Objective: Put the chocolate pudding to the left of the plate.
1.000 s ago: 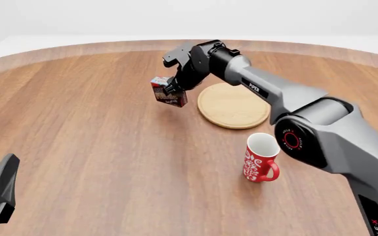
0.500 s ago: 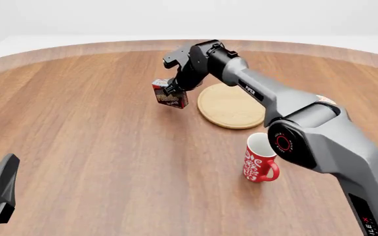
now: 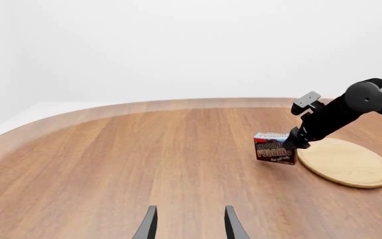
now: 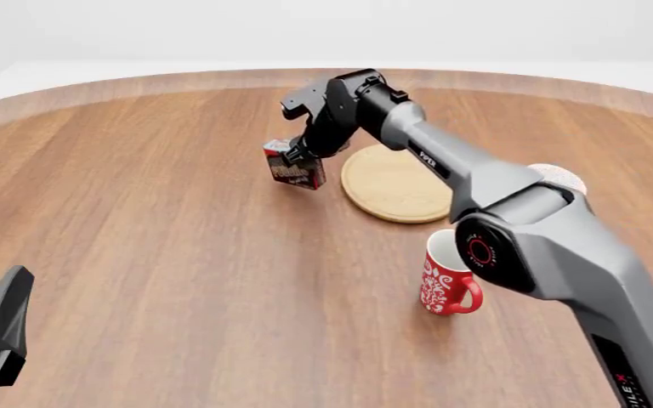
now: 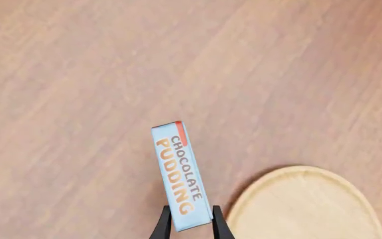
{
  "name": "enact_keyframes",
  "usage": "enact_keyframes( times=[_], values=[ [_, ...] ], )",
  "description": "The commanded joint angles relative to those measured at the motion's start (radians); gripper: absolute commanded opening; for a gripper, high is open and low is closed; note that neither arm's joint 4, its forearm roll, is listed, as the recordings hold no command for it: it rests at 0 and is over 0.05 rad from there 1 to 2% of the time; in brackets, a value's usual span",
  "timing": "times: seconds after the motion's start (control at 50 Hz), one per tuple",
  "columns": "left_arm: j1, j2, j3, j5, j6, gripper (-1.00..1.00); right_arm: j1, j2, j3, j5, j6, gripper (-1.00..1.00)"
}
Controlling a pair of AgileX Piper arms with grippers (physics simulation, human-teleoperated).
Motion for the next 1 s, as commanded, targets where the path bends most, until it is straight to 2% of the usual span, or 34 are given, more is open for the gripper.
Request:
enact_keyframes(
  times=[0.02, 0.24, 0.26, 0.28, 0.38, 0.76, 1.0],
  values=[
    [0.0, 0.0, 0.0, 0.0, 0.0, 1.0, -0.004, 0.033, -0.067, 0.044, 0.015, -1.0],
    [0.0, 0.0, 0.0, 0.0, 0.0, 1.0, -0.007, 0.038, -0.078, 0.047, 0.019, -1.0],
    [0.0, 0.0, 0.0, 0.0, 0.0, 1.0, -0.007, 0.04, -0.079, 0.05, 0.014, 1.0],
    [0.0, 0.0, 0.0, 0.0, 0.0, 1.0, 0.026, -0.032, 0.043, -0.017, 0.055, 1.0],
    [0.0, 0.0, 0.0, 0.0, 0.0, 1.0, 0.032, -0.11, 0.167, -0.081, 0.066, 1.0],
    [0.0, 0.0, 0.0, 0.0, 0.0, 1.0, 0.023, -0.193, 0.275, -0.141, 0.059, 1.0],
    [0.0, 0.0, 0.0, 0.0, 0.0, 1.0, 0.036, -0.363, 0.504, -0.238, 0.071, 1.0]
  ],
)
